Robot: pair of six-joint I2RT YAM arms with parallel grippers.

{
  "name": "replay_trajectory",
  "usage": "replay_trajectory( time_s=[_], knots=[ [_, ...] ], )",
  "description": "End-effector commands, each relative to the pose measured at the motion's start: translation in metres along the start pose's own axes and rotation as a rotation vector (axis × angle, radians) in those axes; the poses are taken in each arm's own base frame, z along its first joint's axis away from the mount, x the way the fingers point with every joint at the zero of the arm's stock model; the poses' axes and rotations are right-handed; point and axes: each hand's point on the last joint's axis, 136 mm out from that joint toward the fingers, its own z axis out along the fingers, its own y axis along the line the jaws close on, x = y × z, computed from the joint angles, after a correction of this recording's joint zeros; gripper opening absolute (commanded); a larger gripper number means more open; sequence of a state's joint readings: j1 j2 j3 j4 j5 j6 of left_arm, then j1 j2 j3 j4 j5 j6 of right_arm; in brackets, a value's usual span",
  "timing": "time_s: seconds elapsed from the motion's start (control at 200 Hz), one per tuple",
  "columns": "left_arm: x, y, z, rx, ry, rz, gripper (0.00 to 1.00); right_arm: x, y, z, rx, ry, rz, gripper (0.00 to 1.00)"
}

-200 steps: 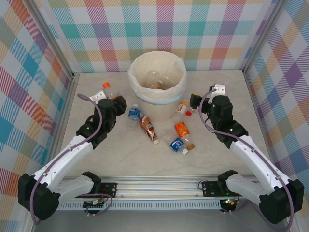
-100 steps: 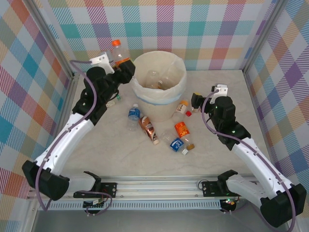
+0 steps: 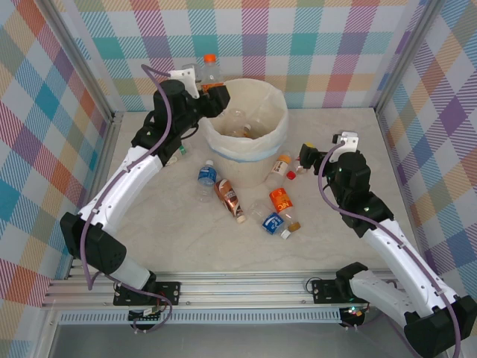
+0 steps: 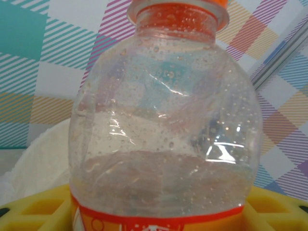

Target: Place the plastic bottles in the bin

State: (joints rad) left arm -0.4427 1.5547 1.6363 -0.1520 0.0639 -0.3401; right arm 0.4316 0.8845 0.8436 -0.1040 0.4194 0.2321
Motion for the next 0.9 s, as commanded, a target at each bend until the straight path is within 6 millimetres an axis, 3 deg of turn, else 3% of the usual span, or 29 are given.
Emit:
replay_trajectory(
  time_s=[0.0, 0.095, 0.295, 0.41, 0.635, 0.895],
  knots=[
    [0.006, 0.017, 0.0, -0.117, 0.068, 0.079, 0.63, -0.007, -0.004, -0.007, 0.008, -0.015, 0.018, 1.0],
    [0.017, 0.031, 0.006, -0.177, 0.11, 0.109, 0.66, -0.005, -0.005, -0.011, 0.01, -0.015, 0.016, 1.0],
    [0.041, 0.04, 0.029, -0.206, 0.247, 0.172, 0.7, 0.0, -0.012, -0.015, 0.03, -0.011, 0.023, 1.0],
    [0.051, 0.047, 0.04, -0.241, 0.312, 0.188, 0.79, 0.0, -0.012, -0.015, 0.032, -0.014, 0.025, 1.0],
    [0.072, 0.038, 0.055, -0.213, 0.447, 0.208, 0.88, 0.001, -0.013, -0.015, 0.036, -0.01, 0.016, 1.0],
    [0.066, 0.022, 0.049, -0.184, 0.446, 0.233, 0.93, 0.007, -0.016, -0.013, 0.051, 0.002, -0.002, 1.0]
  ],
)
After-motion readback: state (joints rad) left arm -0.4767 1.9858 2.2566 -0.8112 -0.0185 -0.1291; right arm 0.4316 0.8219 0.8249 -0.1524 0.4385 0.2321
